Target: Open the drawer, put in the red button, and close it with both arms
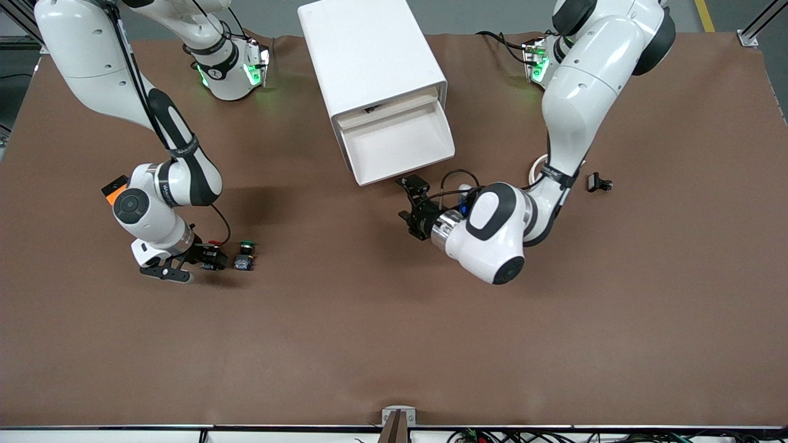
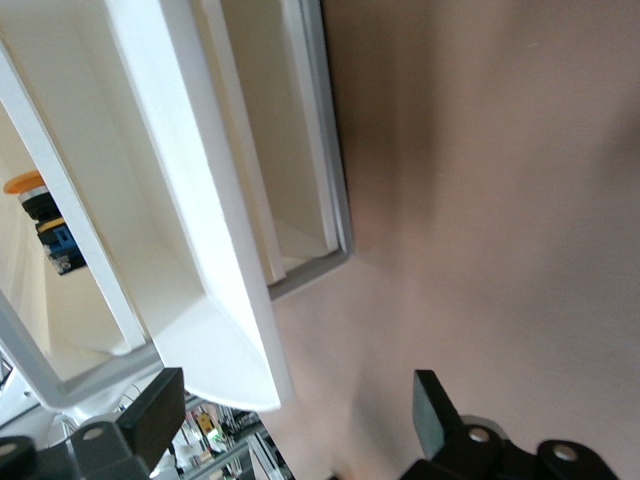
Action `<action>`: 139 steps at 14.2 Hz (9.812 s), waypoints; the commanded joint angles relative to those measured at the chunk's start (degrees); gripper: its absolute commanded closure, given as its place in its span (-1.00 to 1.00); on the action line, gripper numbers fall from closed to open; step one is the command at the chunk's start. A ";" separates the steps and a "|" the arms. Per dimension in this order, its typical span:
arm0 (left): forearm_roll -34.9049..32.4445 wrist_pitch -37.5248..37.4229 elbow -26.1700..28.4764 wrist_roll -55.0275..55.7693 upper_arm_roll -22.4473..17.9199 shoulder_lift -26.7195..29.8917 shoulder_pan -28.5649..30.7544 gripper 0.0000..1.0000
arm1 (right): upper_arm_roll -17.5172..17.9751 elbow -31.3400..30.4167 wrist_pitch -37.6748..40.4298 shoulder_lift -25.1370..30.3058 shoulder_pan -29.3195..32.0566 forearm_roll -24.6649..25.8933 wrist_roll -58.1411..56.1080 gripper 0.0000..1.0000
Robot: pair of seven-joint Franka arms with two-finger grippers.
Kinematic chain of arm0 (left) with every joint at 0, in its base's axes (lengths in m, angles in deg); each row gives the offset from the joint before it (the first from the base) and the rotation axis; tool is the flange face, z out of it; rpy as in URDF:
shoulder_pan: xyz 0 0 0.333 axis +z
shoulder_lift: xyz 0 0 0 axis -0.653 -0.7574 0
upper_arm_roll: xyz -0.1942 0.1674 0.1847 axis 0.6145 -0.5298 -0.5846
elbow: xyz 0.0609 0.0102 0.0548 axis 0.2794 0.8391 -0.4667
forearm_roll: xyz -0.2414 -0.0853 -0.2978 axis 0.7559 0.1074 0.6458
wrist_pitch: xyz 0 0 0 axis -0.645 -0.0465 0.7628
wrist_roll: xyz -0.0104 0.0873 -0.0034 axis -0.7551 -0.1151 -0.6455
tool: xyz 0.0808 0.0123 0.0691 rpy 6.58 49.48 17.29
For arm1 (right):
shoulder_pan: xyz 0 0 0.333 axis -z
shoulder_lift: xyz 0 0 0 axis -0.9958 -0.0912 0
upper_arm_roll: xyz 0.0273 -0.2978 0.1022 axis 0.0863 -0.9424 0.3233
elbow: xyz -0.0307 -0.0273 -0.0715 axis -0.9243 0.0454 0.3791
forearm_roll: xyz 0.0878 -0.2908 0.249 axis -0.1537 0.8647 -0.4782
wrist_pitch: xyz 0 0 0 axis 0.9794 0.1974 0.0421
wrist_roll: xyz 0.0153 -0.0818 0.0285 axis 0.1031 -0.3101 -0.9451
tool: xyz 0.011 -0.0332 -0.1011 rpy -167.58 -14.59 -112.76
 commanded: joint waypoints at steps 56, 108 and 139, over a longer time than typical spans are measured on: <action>-49.05 7.75 -0.19 -75.54 -3.18 16.03 7.51 -1.00 | 0.59 23.64 36.99 9.23 -54.99 -3.81 88.80 1.00; -48.87 29.37 34.17 -48.37 21.69 24.55 -8.40 -1.00 | 0.07 45.97 76.63 19.15 9.79 -0.82 -24.48 -1.00; -46.85 29.54 27.16 -54.79 21.52 16.74 -6.55 -1.00 | -0.81 22.60 66.45 40.24 6.01 -2.49 -14.91 -1.00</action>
